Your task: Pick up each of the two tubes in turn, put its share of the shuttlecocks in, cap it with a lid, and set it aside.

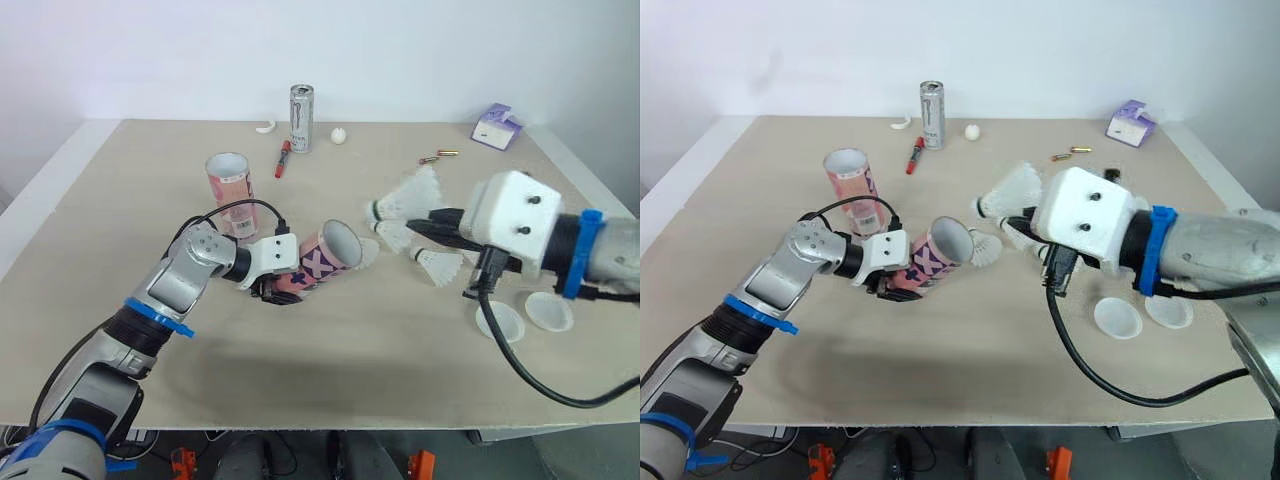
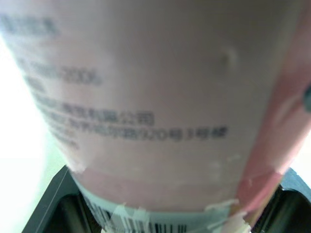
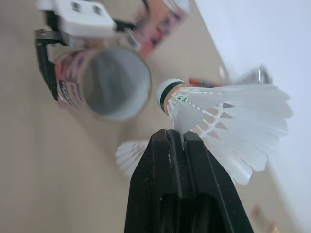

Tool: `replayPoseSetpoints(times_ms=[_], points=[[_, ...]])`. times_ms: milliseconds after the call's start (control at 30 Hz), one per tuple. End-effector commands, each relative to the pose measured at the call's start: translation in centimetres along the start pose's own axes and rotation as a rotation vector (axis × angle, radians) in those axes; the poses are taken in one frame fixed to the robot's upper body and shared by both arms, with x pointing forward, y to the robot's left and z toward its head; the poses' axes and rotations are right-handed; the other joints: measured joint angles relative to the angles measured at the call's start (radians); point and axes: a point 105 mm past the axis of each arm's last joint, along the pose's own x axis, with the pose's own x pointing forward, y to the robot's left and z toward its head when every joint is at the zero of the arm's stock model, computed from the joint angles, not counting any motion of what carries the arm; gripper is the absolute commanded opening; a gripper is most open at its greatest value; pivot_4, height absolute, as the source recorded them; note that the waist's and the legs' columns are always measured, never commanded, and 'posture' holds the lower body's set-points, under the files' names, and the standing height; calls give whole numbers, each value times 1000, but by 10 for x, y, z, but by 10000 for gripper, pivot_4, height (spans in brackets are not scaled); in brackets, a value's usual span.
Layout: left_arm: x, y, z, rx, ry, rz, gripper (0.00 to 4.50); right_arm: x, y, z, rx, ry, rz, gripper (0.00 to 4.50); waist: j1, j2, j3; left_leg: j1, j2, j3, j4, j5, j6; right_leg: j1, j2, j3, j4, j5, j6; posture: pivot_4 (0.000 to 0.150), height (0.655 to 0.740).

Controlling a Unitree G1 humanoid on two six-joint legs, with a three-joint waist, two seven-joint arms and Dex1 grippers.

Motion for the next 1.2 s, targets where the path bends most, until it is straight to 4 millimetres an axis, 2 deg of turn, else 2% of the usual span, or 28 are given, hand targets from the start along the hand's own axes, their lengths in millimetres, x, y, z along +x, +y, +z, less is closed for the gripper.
replayPoseSetpoints(times_ms=[33, 433, 533, 667, 700, 767, 800, 867, 933, 967, 1067, 1133, 1200], points=[[1, 0, 7, 17, -11, -12, 31932, 8, 2, 1, -154, -16, 68, 776, 0, 0, 0, 0, 0, 0, 0, 0, 0, 0, 0, 0, 0, 0, 0, 1500, 7400], [2, 0, 11, -27, -33, 12, 31932, 30, 8, -4, -232, -52, 119, 776, 5, 0, 0, -2, -1, 0, 1, -1, 1, -1, -1, 0, 0, 1, -2, 1500, 7400], [2, 0, 10, -39, -34, 21, 31932, 33, 5, -3, -216, -59, 120, 9954, 4, 0, 0, -2, -1, 0, 2, -1, 1, -1, -1, 0, 1, 1, -2, 1500, 7400], [0, -1, 7, -51, -29, 28, 31932, 32, -1, 4, -176, -95, 89, 29138, 4, 0, 0, -2, -1, 0, 2, -1, 1, -1, -1, 0, 1, 1, -3, 1500, 7400], [0, -1, 6, -54, -28, 30, 31932, 30, -4, 6, -121, -119, 67, 32678, 4, 0, 0, -2, -1, 0, 2, -1, 1, -1, -1, 0, 1, 1, -4, 1500, 7400], [-2, -1, 4, -63, -25, 34, 31932, 24, -14, 10, 41, -176, -17, 42624, 4, 0, 0, -2, 0, 0, 3, -1, 1, -1, -1, 0, 2, 2, -5, 1500, 7400], [-3, 0, 2, -66, -22, 38, 31932, 21, -20, 8, 133, -193, -65, 43948, 4, 0, 0, -2, 0, -1, 3, -1, 1, -1, -1, 0, 2, 3, -6, 1500, 7400], [-6, 2, -2, -64, -14, 55, 31932, 12, -32, -2, 343, -224, -176, 43948, 4, -1, 0, -3, 0, -1, 4, -1, 1, -1, -1, 0, 3, 3, -7, 1500, 7400], [-10, 6, -6, -56, -8, 73, 31932, 6, -35, -24, 539, -195, -271, 43948, 4, -1, 0, -3, 1, -2, 5, -1, 1, 0, -1, 0, 3, 4, -7, 1500, 7400], [-14, 6, -8, -44, -11, 71, 31932, 9, -23, -51, 676, -132, -326, 43948, 4, -1, 0, -2, 1, -2, 5, 0, 1, 1, -1, 0, 3, 4, -8, 1500, 7400], [-23, 6, -12, -32, -11, 63, 31932, 17, 13, -96, 914, 17, -415, 43948, 4, -7, -4, -2, 3, -3, 5, -1, 0, 1, -1, -1, 3, 3, -10, 1500, 7400], [-33, 7, -19, -30, 15, 55, 31932, 38, 36, -108, 986, 70, -425, 43948, -3, -3, -2, -3, 2, -2, 4, 0, 0, -1, 0, 0, 5, 3, -10, 1500, 7400], [-43, 8, -26, -15, 45, 42, 31932, 59, 45, -110, 1056, 66, -457, 43948, -16, 0, -1, -1, 3, 0, 4, 0, -1, -3, 1, 2, 6, 4, -10, 1500, 7400]])
